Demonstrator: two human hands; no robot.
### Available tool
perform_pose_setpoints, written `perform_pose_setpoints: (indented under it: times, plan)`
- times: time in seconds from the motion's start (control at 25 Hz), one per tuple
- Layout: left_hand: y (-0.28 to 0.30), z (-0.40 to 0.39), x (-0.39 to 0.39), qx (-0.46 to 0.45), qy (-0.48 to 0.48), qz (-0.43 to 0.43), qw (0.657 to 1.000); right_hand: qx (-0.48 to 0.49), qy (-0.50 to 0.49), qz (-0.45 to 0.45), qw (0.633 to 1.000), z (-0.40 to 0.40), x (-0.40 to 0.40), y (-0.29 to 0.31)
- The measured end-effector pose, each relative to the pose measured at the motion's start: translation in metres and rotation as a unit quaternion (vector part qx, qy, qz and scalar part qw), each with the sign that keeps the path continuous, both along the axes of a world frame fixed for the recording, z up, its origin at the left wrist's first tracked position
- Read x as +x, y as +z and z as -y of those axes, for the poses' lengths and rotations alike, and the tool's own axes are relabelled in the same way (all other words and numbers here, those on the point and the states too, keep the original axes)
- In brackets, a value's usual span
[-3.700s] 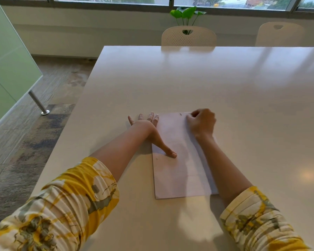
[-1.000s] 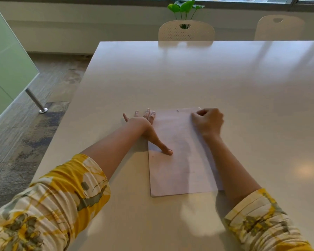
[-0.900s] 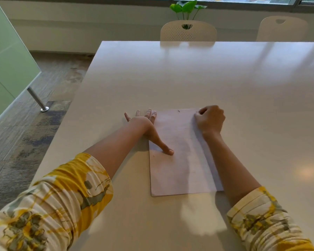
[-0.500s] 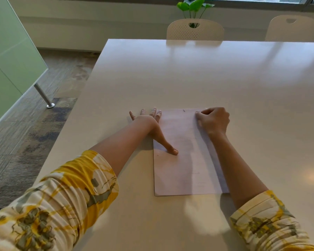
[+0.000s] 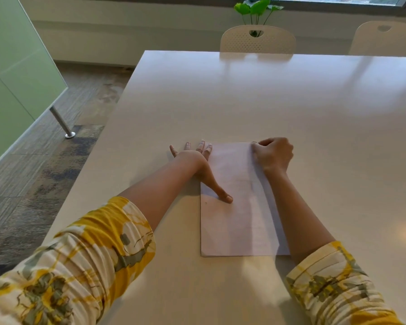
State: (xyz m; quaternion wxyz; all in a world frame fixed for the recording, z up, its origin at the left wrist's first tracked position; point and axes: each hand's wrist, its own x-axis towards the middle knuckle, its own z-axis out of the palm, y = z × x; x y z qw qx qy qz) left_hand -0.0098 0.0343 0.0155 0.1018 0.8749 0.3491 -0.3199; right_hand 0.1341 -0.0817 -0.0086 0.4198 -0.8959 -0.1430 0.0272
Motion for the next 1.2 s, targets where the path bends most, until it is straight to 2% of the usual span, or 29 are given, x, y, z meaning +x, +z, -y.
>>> perform_pose_setpoints:
  times: [0.08,0.2,0.24,0.4,0.48,0.56,0.6,0.68,0.72,0.88,1.0,1.2]
  plan:
    - [0.0,0.0,0.001,0.003,-0.002,-0.004,1.0,-0.006,0.024,0.023,0.999,-0.01,-0.013,-0.002]
    - [-0.001,0.001,0.002,0.007,-0.009,0.0,1.0,0.019,0.159,0.037,0.986,-0.042,-0.064,-0.013]
    - [-0.001,0.001,0.002,0.009,-0.012,-0.001,1.0,0.025,0.174,0.044,0.983,-0.043,-0.066,-0.015]
    - [0.001,0.0,0.0,0.006,0.001,-0.01,1.0,0.019,0.042,0.041,0.998,-0.008,-0.012,-0.008]
    - [0.001,0.0,0.0,0.002,0.008,-0.007,1.0,0.006,0.035,0.022,0.999,0.006,0.003,-0.006]
    - [0.001,0.0,-0.001,-0.001,0.011,-0.004,1.0,0.038,0.081,-0.044,0.995,0.009,0.003,-0.004]
    - [0.001,0.001,-0.001,-0.002,0.013,-0.002,1.0,0.091,0.107,-0.116,0.983,0.011,0.0,-0.003]
    - [0.002,0.001,-0.001,-0.004,0.015,0.002,1.0,0.212,0.146,-0.27,0.928,0.017,-0.003,-0.001]
    - [0.003,0.002,-0.001,-0.005,0.015,0.004,1.0,0.251,0.151,-0.316,0.903,0.022,-0.005,-0.002]
    - [0.002,0.003,-0.006,-0.016,0.01,0.017,1.0,0.315,0.122,-0.396,0.854,0.036,-0.005,-0.007]
    - [0.003,0.004,-0.008,-0.025,0.013,0.027,0.999,0.318,0.127,-0.388,0.855,0.04,-0.006,-0.013]
    - [-0.001,0.003,-0.012,-0.05,0.017,0.058,0.997,0.261,0.152,-0.309,0.902,0.04,-0.012,-0.018]
